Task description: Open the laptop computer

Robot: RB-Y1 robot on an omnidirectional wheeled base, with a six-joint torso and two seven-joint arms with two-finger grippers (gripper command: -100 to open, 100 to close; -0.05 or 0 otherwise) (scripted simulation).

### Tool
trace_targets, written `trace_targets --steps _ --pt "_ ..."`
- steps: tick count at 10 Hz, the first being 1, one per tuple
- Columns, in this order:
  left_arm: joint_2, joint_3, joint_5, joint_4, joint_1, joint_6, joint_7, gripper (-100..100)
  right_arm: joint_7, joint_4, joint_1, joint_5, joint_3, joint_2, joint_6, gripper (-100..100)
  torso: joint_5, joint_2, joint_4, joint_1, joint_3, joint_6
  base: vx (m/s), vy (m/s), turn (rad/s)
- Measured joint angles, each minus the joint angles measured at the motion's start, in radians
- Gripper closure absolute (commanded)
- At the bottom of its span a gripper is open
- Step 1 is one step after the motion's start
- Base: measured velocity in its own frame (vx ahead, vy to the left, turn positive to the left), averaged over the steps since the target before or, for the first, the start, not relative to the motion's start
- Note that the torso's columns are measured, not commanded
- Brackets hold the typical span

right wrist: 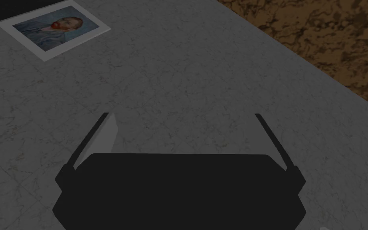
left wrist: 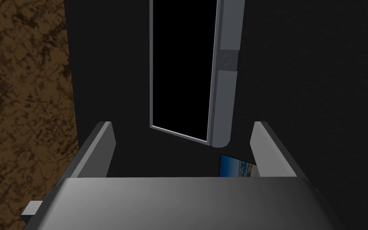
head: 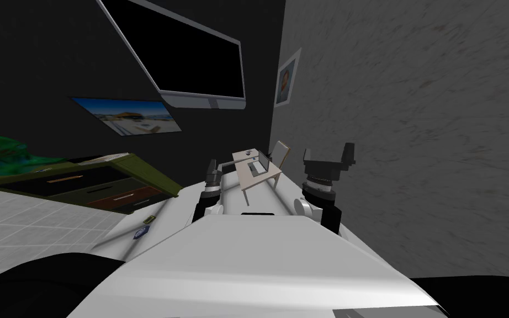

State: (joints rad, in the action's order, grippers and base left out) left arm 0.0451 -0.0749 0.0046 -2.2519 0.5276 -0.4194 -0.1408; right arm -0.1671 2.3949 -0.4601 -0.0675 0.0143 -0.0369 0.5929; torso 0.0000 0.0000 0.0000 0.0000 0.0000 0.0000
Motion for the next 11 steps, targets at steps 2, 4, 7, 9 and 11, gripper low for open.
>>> trace_targets --steps 2,4,7,9,11 --pt "0.000 0.000 0.000 0.000 0.000 0.000 0.000 0 0.000 0.000 0.000 0.000 0.000 0.000 0.000 0 0.000 0.104 0.105 0.000 -0.209 0.000 0.000 0.000 0.000" --pt "0.000 0.000 0.000 0.000 0.000 0.000 0.000 0 0.000 0.000 0.000 0.000 0.000 0.000 0.000 0 0.000 0.248 0.248 0.000 -0.497 0.000 0.000 0.000 0.000" --pt "0.000 0.000 0.000 0.000 0.000 0.000 0.000 0 0.000 0.000 0.000 0.000 0.000 0.000 0.000 0 0.000 0.470 0.470 0.000 -0.939 0.000 0.000 0.000 0.000" --pt "0.000 0.000 0.000 0.000 0.000 0.000 0.000 0 0.000 0.000 0.000 0.000 0.000 0.000 0.000 0 0.000 0.618 0.617 0.000 -1.234 0.000 0.000 0.000 0.000" --pt "0.021 0.004 0.000 0.001 -0.002 0.008 -0.002 -100 0.000 0.000 0.000 0.000 0.000 0.000 0.000 0 -0.001 0.723 0.724 -0.004 -1.452 0.000 0.073 -0.098 0.056"
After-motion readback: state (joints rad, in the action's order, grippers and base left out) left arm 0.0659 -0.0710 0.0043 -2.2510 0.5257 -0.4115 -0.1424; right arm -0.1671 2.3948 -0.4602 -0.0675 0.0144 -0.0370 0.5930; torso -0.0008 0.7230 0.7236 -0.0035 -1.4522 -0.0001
